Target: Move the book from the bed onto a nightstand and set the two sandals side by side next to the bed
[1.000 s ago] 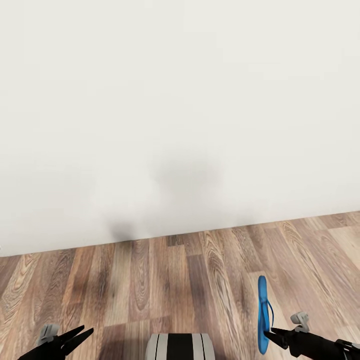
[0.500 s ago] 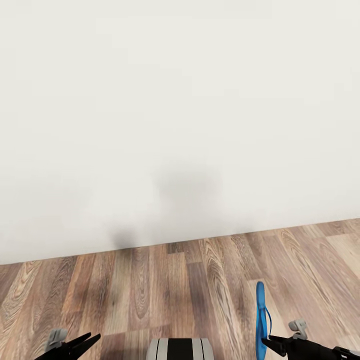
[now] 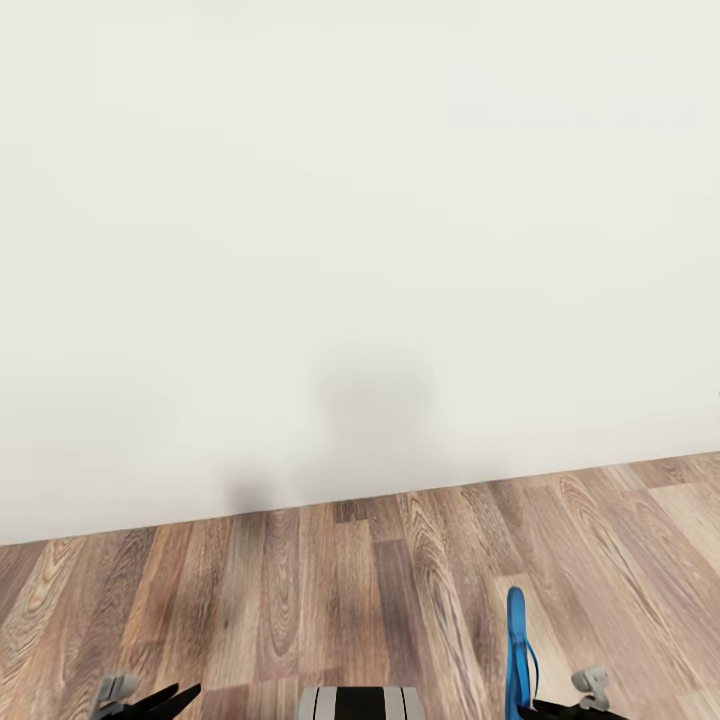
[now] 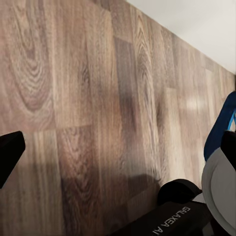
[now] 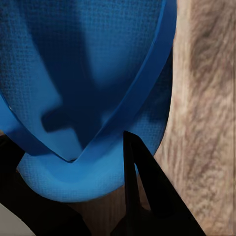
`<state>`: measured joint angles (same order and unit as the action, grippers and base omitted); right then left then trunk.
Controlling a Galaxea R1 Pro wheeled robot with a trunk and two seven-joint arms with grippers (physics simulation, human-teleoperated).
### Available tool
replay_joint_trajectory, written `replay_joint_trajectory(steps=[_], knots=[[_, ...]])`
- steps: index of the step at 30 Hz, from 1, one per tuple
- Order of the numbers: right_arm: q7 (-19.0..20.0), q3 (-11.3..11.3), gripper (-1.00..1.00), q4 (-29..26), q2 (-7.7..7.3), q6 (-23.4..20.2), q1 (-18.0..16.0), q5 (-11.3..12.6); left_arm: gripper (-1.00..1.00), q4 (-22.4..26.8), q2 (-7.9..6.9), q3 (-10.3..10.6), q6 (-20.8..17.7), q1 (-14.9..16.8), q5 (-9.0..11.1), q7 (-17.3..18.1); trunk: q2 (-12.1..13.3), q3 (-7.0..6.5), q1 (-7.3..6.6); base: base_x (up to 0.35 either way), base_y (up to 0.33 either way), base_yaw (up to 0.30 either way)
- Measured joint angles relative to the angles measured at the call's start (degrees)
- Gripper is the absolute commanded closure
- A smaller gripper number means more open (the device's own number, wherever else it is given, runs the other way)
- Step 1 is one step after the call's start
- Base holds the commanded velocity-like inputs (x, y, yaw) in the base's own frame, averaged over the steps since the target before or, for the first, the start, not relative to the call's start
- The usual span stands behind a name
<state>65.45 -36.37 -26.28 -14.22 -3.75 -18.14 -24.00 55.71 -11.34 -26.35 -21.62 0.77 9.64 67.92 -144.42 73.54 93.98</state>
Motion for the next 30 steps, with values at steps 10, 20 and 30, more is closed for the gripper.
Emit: replay_joint_trajectory(steps=[10,20,30], knots=[[-0.6,0.0,1.0,0.5,0.01,0.8,0.0,0.0,-1.0,-0.8,0.12,0.1,1.3,0.0,0.0,-1.5,0.1,-2.22,-0.26,0.0,0.0,0.0],[-0.6,0.0,1.0,0.5,0.01,0.9,0.0,0.0,-1.0,-1.1,0.99,1.0,2.1,0.0,-0.1,-9.3,0.3,-4.43,-0.52,0.0,0.0,0.0],[-3.3,0.2,1.0,2.7,0.07,1.0,0.0,-0.1,-1.0,-5.2,1.72,6.0,7.4,0.0,-0.2,-15.7,0.4,-6.65,-0.77,0.0,0.0,0.0]])
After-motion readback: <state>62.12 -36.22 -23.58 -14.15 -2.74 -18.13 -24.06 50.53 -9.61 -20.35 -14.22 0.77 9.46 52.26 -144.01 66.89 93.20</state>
